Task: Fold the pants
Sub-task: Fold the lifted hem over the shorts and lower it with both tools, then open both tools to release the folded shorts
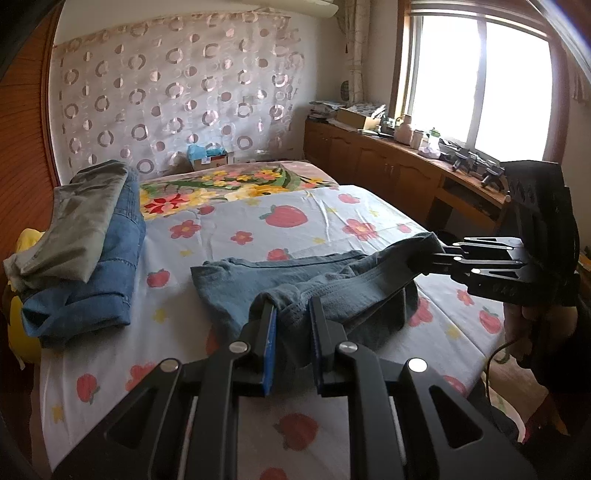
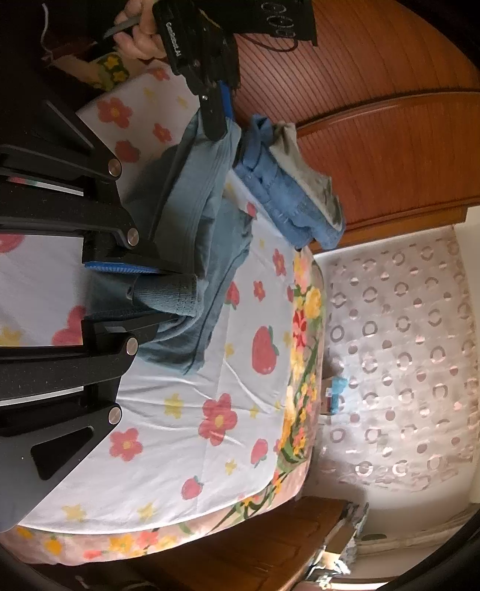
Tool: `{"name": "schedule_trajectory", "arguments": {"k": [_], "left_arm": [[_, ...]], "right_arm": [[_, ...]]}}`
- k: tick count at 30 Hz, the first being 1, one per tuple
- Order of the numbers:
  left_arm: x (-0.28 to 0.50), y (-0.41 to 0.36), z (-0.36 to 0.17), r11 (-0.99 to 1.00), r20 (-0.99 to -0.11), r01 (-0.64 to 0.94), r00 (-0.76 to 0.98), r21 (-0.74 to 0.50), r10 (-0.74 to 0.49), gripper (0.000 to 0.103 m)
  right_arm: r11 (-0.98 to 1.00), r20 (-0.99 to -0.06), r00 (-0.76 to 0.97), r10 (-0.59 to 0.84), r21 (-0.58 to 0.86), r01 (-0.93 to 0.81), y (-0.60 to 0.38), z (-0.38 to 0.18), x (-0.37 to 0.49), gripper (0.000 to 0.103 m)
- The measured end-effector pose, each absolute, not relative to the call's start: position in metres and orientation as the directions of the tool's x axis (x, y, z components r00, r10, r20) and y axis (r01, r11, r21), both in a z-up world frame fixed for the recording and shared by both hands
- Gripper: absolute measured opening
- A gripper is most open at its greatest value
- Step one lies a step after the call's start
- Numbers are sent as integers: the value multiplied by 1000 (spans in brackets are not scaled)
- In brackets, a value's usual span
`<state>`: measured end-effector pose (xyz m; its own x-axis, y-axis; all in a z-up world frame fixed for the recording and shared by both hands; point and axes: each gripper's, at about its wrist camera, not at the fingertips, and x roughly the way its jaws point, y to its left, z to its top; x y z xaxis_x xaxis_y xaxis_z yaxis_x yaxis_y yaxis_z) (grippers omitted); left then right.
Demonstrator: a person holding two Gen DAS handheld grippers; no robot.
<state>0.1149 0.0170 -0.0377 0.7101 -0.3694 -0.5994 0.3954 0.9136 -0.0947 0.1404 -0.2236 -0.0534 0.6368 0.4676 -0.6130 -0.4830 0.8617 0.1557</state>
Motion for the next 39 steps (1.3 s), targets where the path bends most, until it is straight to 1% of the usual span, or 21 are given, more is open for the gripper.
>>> {"name": "schedule_trajectory", "arguments": {"k": [11, 15, 18, 22, 28, 30, 32, 39], "left_arm": [[137, 20, -55, 925, -628, 358, 693, -126, -354, 17], [138, 24, -57, 926, -618, 347, 698, -150, -361, 21], [135, 25, -57, 933, -610, 333, 713, -137, -345, 30], [133, 27, -55, 938, -611, 325, 722, -116, -326, 39], [125, 32, -61, 944, -619, 311, 722, -107, -308, 39], [123, 33, -65, 944, -629, 309, 712, -116, -311, 39], [122, 33, -70, 944, -643, 309, 701, -119, -310, 39], [118, 32, -84, 942, -671, 311, 673, -124, -310, 39]], "right_arm": [[872, -654, 616, 438, 144, -468, -214, -70, 169, 13], [877, -668, 612, 424, 134, -461, -210, -75, 176, 14], [881, -678, 606, 416, 137, -452, -209, -81, 180, 15], [886, -684, 610, 401, 121, -447, -207, -84, 184, 16], [900, -673, 636, 378, 105, -424, -212, -78, 182, 33], [902, -670, 643, 372, 98, -420, -215, -75, 178, 43], [905, -669, 650, 360, 82, -416, -218, -73, 173, 50], [902, -703, 620, 348, 70, -427, -226, -82, 156, 52]]}}
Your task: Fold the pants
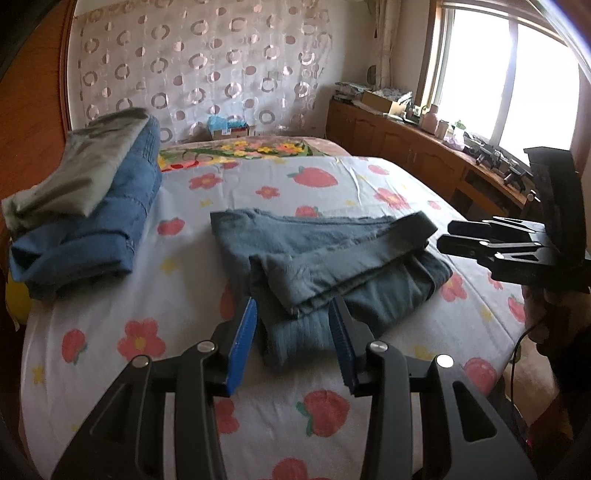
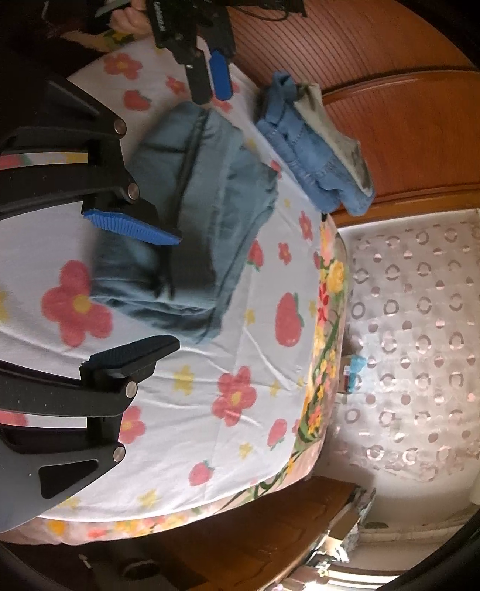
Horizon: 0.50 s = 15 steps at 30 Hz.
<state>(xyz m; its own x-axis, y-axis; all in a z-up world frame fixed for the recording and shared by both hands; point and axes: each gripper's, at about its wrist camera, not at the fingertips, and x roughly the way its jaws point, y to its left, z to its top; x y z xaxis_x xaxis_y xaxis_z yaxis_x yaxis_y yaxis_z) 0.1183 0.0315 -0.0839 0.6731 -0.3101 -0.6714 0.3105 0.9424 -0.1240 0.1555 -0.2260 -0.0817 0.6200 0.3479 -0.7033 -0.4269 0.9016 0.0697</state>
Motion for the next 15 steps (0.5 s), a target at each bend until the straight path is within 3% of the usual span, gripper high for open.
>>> {"name": "schedule_trajectory", "arguments": {"k": [15], "left_arm": [[124, 24, -112, 944, -739, 314, 612, -100, -282, 39]], "right_arm": [[895, -752, 559, 351, 93, -436, -223, -114, 154, 52]]}}
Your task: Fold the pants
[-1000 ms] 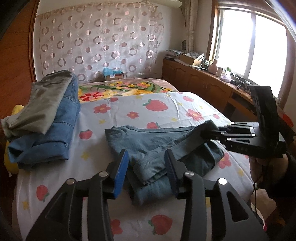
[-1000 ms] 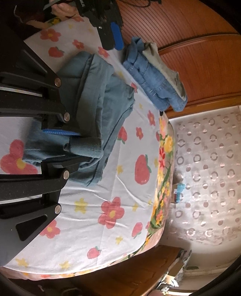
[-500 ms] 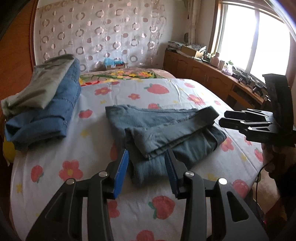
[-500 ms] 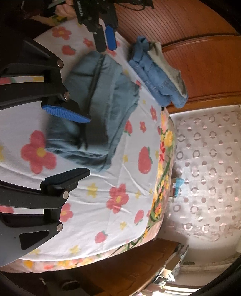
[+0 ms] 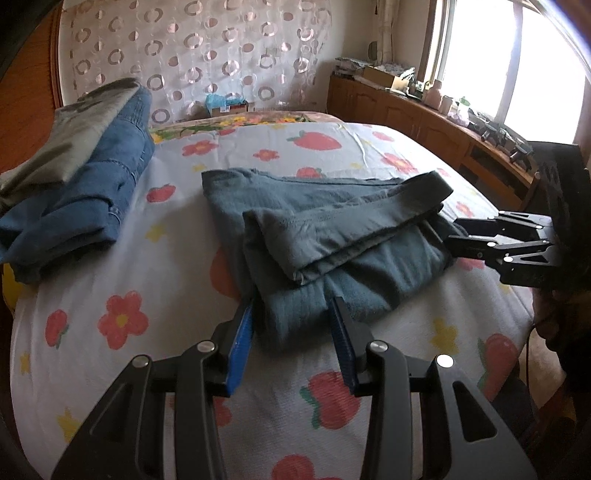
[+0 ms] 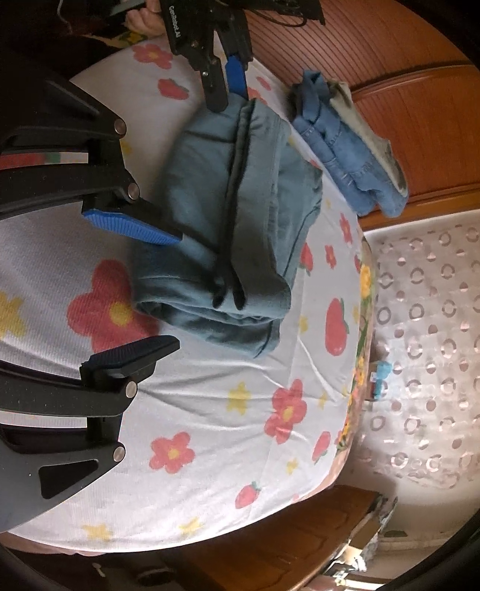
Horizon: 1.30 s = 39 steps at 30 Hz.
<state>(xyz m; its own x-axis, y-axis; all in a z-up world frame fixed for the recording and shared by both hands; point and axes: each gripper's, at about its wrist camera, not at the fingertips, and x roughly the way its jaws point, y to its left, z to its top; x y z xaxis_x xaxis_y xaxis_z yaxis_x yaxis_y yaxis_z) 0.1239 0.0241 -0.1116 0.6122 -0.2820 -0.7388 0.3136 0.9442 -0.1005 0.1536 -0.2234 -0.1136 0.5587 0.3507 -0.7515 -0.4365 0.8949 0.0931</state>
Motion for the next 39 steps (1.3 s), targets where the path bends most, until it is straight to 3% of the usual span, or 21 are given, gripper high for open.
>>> {"name": "schedule_trajectory", "arguments": {"k": [2, 5, 10, 14, 23, 29, 32, 39], "left_arm": [[125, 25, -113, 945, -743, 312, 608, -100, -280, 39], [124, 25, -114, 938, -740, 330, 604, -106, -296, 37], [127, 29, -114, 921, -732, 357, 584, -157, -351, 13], [119, 29, -106, 918, -715, 365, 601, -152, -357, 10], [77, 28, -91, 901, -698, 400, 596, -170, -396, 10], [67, 24, -100, 915, -731, 384, 588, -125, -347, 18], [72, 25, -102, 919, -735, 376, 590, -117, -334, 26], [73, 29, -99, 918, -724, 374, 597, -131, -346, 28]], "right_arm": [[893, -757, 551, 351, 92, -441, -222, -115, 154, 51], [887, -758, 547, 356, 89, -453, -221, -116, 153, 39], [871, -759, 525, 386, 112, -479, -221, -116, 153, 15], [871, -742, 546, 390, 106, -479, -223, -110, 148, 10], [848, -709, 556, 435, 115, -517, -231, -88, 107, 10], [846, -714, 543, 442, 130, -517, -235, -93, 92, 12], [853, -721, 542, 431, 128, -507, -236, -97, 94, 36], [850, -734, 544, 407, 85, -520, -225, -100, 100, 39]]}}
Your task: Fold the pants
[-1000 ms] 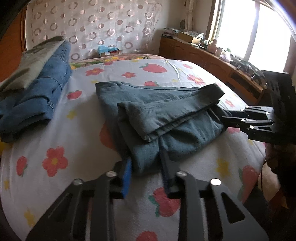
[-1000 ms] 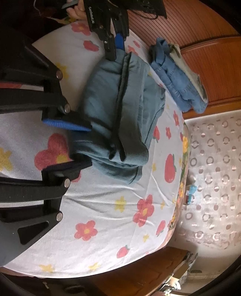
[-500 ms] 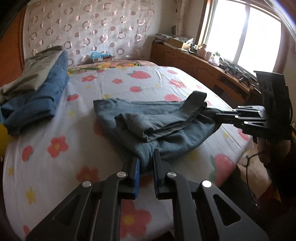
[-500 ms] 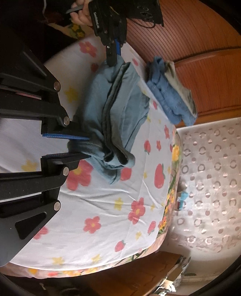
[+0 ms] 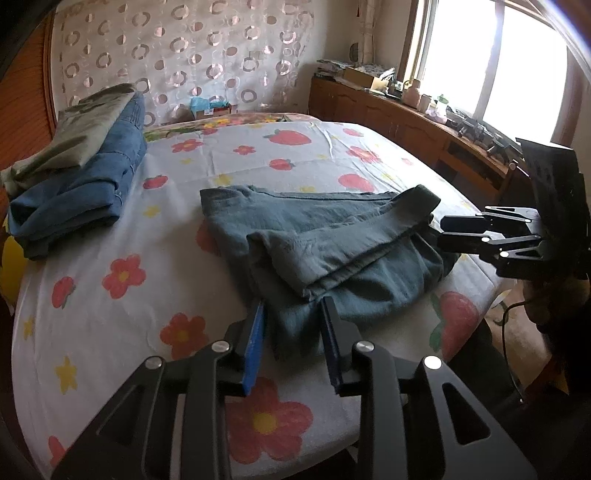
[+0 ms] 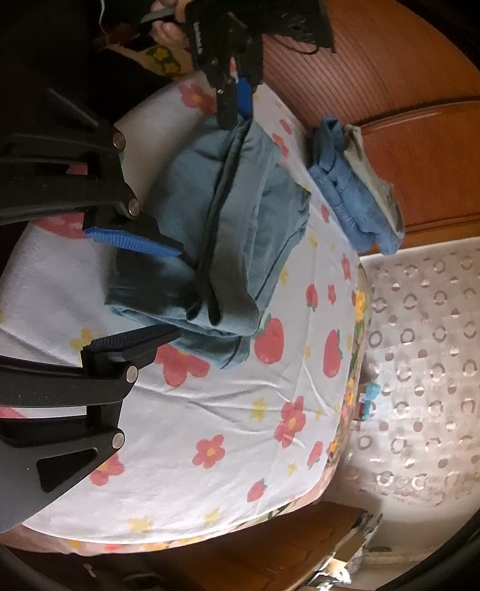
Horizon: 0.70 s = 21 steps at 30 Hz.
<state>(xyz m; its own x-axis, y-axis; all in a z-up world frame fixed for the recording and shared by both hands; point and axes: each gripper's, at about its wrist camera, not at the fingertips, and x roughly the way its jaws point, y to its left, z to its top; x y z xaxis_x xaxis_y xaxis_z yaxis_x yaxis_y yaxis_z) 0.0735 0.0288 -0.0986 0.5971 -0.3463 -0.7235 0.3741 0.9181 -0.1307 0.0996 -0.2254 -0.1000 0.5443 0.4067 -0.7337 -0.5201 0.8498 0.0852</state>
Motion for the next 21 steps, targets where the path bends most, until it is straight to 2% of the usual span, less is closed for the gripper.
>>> {"name": "schedule_trajectory", "arguments": {"k": [14, 21], "left_arm": [[112, 20, -91, 913, -730, 391, 590, -117, -346, 28], [136, 25, -87, 922, -727, 368, 600, -120, -334, 28]], "right_arm": [[831, -768, 539, 346, -17, -556, -209, -101, 134, 42], [826, -756, 537, 375, 10, -564, -211, -97, 160, 42]]}}
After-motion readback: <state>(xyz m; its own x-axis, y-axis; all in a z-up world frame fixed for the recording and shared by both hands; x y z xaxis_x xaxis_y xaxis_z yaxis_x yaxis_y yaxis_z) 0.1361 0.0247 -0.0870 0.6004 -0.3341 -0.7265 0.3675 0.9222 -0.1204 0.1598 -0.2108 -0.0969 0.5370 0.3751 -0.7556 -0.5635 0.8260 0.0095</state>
